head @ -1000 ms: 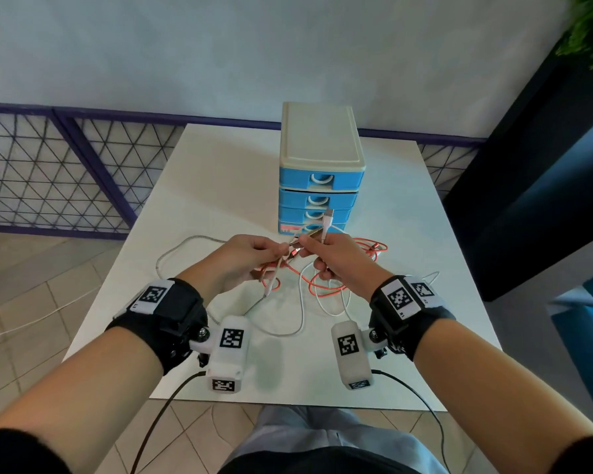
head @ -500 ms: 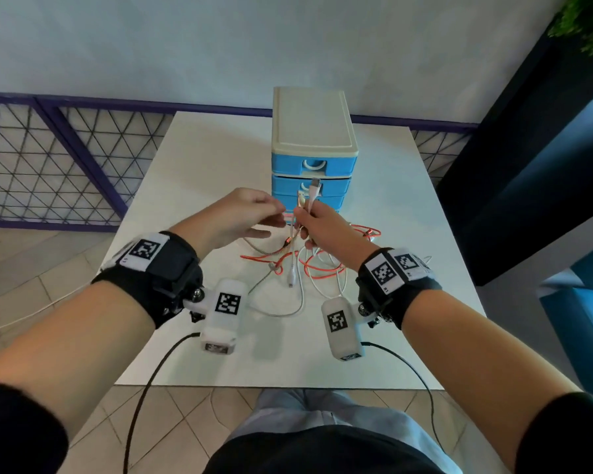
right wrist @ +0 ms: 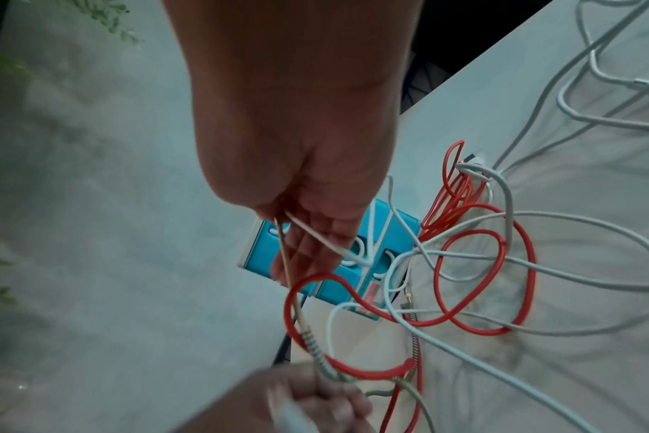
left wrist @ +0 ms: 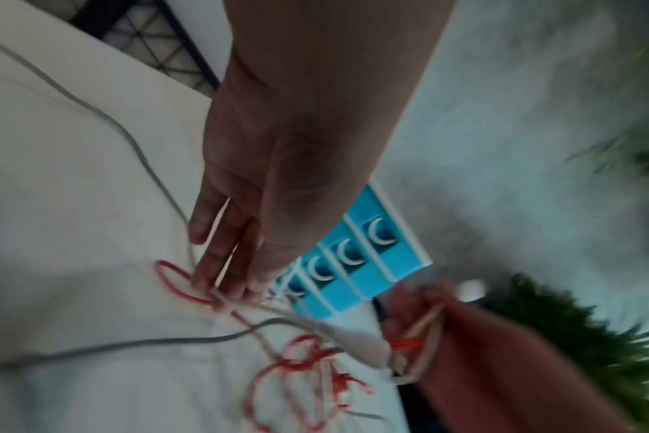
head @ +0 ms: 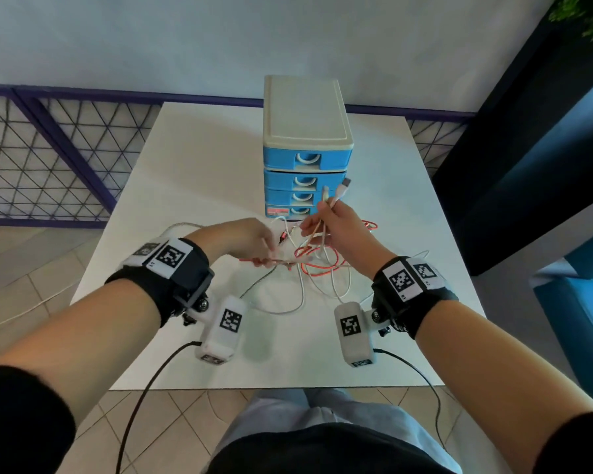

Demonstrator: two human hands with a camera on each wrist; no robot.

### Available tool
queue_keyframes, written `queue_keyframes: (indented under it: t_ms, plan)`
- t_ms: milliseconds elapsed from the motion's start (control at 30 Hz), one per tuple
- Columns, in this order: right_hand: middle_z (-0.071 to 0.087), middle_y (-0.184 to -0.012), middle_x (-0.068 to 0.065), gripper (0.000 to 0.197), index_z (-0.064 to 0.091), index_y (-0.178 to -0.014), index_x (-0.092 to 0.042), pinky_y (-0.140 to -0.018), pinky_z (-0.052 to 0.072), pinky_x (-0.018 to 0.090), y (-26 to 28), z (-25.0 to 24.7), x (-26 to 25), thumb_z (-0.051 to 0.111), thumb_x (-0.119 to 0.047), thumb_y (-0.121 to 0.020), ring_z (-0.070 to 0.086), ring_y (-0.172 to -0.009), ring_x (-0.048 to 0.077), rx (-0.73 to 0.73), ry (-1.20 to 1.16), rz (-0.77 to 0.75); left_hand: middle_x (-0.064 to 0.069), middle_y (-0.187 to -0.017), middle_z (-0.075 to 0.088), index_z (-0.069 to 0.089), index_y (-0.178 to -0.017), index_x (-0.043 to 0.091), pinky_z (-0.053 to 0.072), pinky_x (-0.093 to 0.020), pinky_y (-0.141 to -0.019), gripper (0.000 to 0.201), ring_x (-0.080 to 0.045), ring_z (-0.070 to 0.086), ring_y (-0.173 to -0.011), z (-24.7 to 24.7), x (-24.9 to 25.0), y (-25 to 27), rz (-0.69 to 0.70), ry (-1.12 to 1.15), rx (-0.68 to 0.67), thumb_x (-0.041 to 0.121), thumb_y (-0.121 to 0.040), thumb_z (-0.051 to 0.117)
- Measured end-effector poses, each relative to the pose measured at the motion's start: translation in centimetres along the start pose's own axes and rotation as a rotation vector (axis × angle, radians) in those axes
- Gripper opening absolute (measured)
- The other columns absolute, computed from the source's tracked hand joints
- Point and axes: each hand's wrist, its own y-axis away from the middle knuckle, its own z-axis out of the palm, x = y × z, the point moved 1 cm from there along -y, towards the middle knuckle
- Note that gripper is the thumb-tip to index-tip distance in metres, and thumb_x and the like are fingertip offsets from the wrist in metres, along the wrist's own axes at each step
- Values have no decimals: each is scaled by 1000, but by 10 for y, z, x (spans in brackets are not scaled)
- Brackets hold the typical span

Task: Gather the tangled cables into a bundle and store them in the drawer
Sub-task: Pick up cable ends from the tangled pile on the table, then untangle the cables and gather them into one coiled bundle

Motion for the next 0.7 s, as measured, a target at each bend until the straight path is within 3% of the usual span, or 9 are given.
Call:
queue_keyframes:
  t_ms: [67, 167, 233, 333, 400, 467, 533, 600, 700]
  plan:
    - [60, -69, 10, 22, 39, -86, -12, -56, 53, 30, -1, -3, -6, 30, -19, -106, 60, -53, 18, 28, -146, -4, -1, -78, 72, 70, -84, 8, 43, -22, -65, 16, -14, 62, -73, 5, -23, -10, -19, -119, 41, 15, -86, 56]
    - [41, -61, 3, 22, 35, -85, -15, -47, 43, 28, -1, -9, -11, 31, -23, -105, 41, -43, 14, 40, -109, -37, -1, -72, 63, 60, -71, 14, 39, -21, -61, 13, -21, 59, -76, 15, -62, -24, -28, -103, 177, 4, -79, 59]
    - [32, -62, 1, 22, 33, -85, -16, -44, 36, 25, -1, -11, -12, 33, -25, -104, 30, -43, 11, 25, -68, -35, -4, -82, 62, 56, -73, 14, 39, -24, -68, 10, -24, 57, -80, 25, -84, -35, -73, -99, 229, 6, -78, 57]
    - [29, -63, 1, 19, 33, -88, -15, -43, 37, 24, 1, -9, -12, 34, -26, -104, 28, -44, 11, 15, -45, -33, -12, -96, 59, 53, -81, 10, 43, -33, -70, 2, -27, 54, -78, 36, -90, -42, -66, -49, 383, 9, -82, 51]
    - [28, -63, 2, 18, 33, -90, -15, -42, 38, 23, 3, -6, -10, 34, -25, -104, 28, -44, 11, 3, -49, -22, -6, -92, 51, 50, -87, 12, 42, -34, -68, 2, -25, 52, -76, 37, -77, -39, -27, 19, 551, 12, -85, 49]
    - [28, -63, 2, 17, 33, -90, -15, -41, 37, 23, 4, -2, -8, 35, -25, -104, 28, -44, 12, -13, -39, -3, 0, -82, 54, 48, -87, 15, 41, -32, -64, 12, -22, 54, -73, 37, -58, -36, -51, 42, 615, 27, -87, 49]
    - [28, -63, 2, 18, 33, -88, -15, -41, 39, 23, 4, 2, -6, 35, -24, -104, 28, -44, 12, -15, -27, 8, -1, -75, 63, 52, -86, 13, 49, -30, -66, 36, -22, 60, -67, 38, -40, -35, -227, 48, 498, 47, -86, 44]
    - [30, -63, 2, 19, 34, -87, -15, -40, 40, 23, 4, 6, -5, 34, -22, -104, 29, -43, 13, -6, -18, 11, -11, -76, 69, 56, -86, 4, 55, -29, -63, 54, -25, 64, -59, 43, -30, -34, -366, 313, 244, 55, -89, 38]
    - [36, -62, 3, 12, 36, -93, -13, -40, 37, 23, 4, 9, -3, 34, -18, -104, 31, -41, 12, -13, 32, 5, -22, -90, 63, 50, -99, 5, 56, -29, -56, 36, -28, 62, -72, 51, -16, -27, -330, 985, -14, 40, -99, 42]
